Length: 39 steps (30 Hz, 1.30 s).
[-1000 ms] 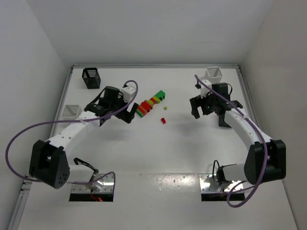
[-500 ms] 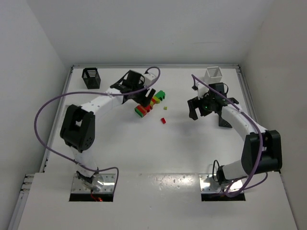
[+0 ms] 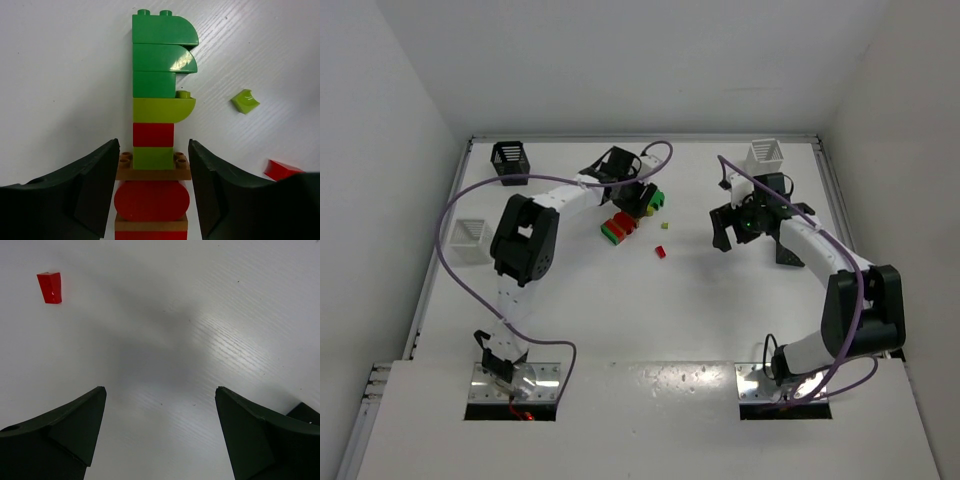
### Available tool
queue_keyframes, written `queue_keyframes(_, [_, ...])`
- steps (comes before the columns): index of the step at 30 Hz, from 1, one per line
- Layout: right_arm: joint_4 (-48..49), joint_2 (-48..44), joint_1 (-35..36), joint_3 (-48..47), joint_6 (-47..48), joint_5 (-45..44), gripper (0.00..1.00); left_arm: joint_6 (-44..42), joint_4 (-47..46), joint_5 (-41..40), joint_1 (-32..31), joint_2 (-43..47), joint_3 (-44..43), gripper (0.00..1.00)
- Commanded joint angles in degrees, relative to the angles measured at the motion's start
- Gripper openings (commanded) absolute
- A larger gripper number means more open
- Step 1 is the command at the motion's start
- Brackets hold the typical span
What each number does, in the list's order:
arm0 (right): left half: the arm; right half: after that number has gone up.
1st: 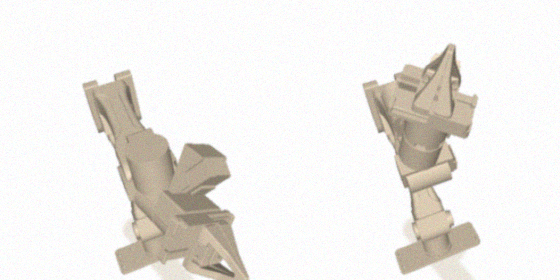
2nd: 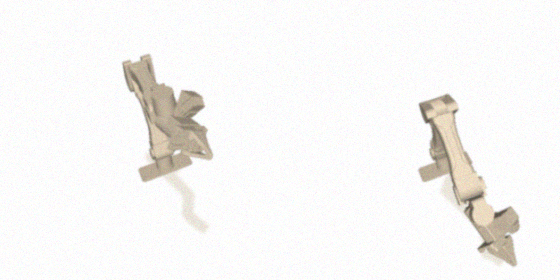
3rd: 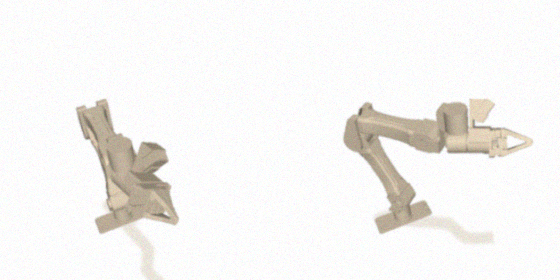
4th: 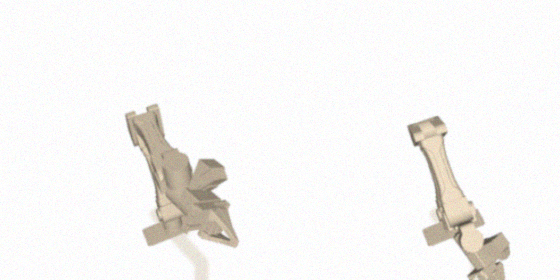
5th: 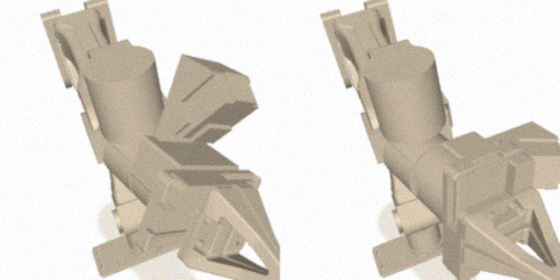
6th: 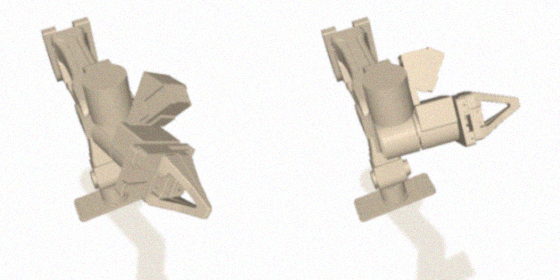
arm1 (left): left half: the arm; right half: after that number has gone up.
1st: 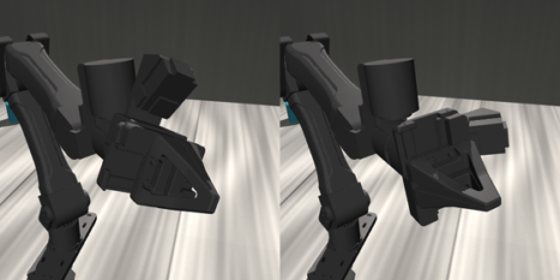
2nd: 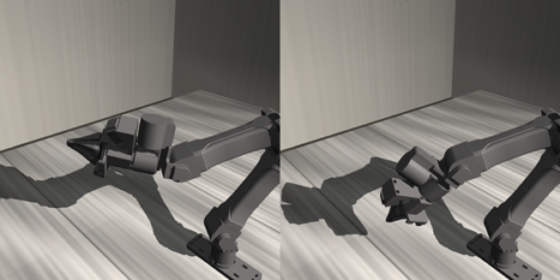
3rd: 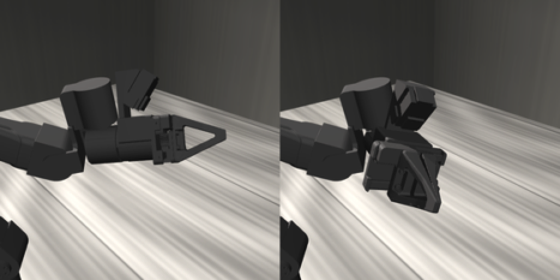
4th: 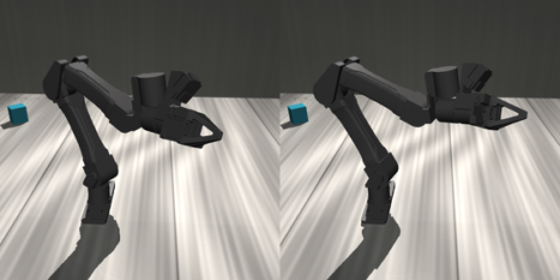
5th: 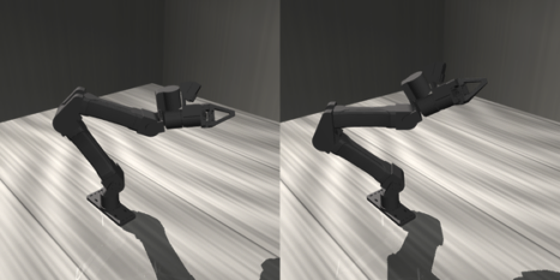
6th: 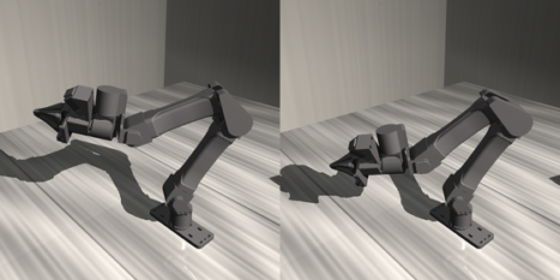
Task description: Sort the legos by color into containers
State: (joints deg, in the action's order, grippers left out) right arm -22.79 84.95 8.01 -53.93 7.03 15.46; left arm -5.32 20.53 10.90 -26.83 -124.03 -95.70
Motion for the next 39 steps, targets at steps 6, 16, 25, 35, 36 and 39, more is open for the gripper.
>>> queue_keyframes(6, [0.81, 0.66, -0.28, -2.85, -0.79, 0.97, 0.90, -0.48, -0.41, -1.05, -0.59, -2.80, -4.14, 0.63])
queue_keyframes(16, [1.34, 3.47, -0.28, -5.39, -7.46, 3.95, 0.89, -1.53, -0.41, -1.05, -1.11, -4.64, -3.18, 0.46])
queue_keyframes(25, [2.14, 7.51, -0.28, -10.56, -18.09, 17.31, 1.00, -5.13, -6.63, 2.28, -1.65, 6.06, 12.27, 0.30])
queue_keyframes(35, [0.28, 18.76, -0.80, -14.10, -23.02, 44.20, 1.00, -7.69, -9.28, 7.29, -4.28, 29.53, 32.06, 0.28])
queue_keyframes(36, [0.29, 19.29, -0.80, -14.10, -23.02, 47.17, 1.00, -7.69, -9.89, 7.82, -4.98, 32.33, 33.37, 0.28])
queue_keyframes(39, [0.81, 20.52, -0.28, -14.71, -23.73, 49.92, 1.00, -6.37, -9.90, 8.87, -6.04, 35.60, 35.05, 0.28])
